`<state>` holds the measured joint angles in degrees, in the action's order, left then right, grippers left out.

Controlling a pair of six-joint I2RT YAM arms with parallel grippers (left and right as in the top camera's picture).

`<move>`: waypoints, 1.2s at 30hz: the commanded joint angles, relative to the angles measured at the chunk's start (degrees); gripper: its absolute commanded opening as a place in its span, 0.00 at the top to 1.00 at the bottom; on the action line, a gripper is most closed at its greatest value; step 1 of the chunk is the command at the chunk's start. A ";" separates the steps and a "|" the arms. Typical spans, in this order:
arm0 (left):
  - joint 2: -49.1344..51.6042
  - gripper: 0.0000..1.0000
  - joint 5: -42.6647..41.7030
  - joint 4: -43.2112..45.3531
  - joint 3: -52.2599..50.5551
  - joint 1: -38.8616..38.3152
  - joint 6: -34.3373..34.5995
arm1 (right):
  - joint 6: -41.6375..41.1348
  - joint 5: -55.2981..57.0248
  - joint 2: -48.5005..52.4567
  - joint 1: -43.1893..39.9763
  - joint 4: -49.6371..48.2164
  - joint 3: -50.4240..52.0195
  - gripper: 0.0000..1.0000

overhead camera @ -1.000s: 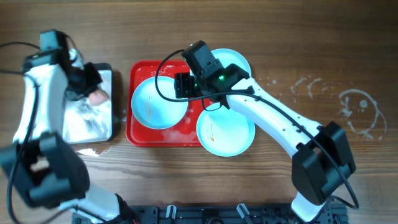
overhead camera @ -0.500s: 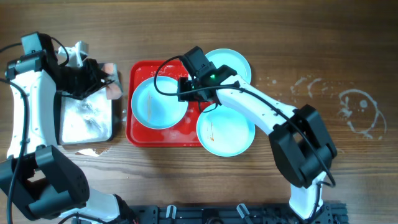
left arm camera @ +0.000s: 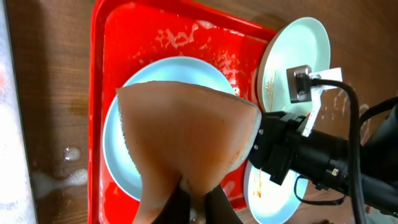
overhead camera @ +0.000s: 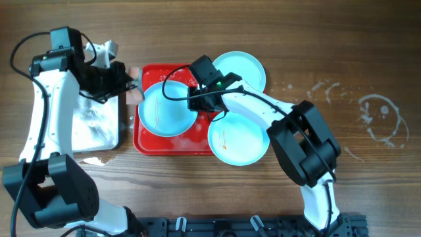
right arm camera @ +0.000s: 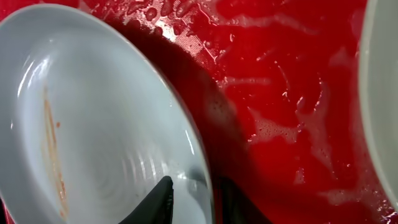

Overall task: Clean dirty plates on tray and stack at the side
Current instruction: 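Carry the sponge with the left gripper to the plate held by right, then scrub the plate held by the right gripper with the left-held sponge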

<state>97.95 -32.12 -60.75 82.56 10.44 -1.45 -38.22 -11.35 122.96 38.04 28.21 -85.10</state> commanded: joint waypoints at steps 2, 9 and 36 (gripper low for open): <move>0.70 0.96 0.74 2.05 -0.98 -0.55 -0.61 | -2.84 1.42 1.53 -0.09 -0.02 0.37 0.79; 5.81 0.96 6.75 3.30 -0.98 -5.99 1.79 | -7.41 -0.81 3.87 -0.02 -0.74 0.37 0.96; 21.64 0.96 31.54 9.20 -0.98 -15.52 11.08 | -8.44 -0.85 4.02 -0.02 -1.42 0.37 0.96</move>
<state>117.12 -2.90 -50.81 82.26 -8.86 9.74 -45.67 -12.03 124.20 38.04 26.89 -85.12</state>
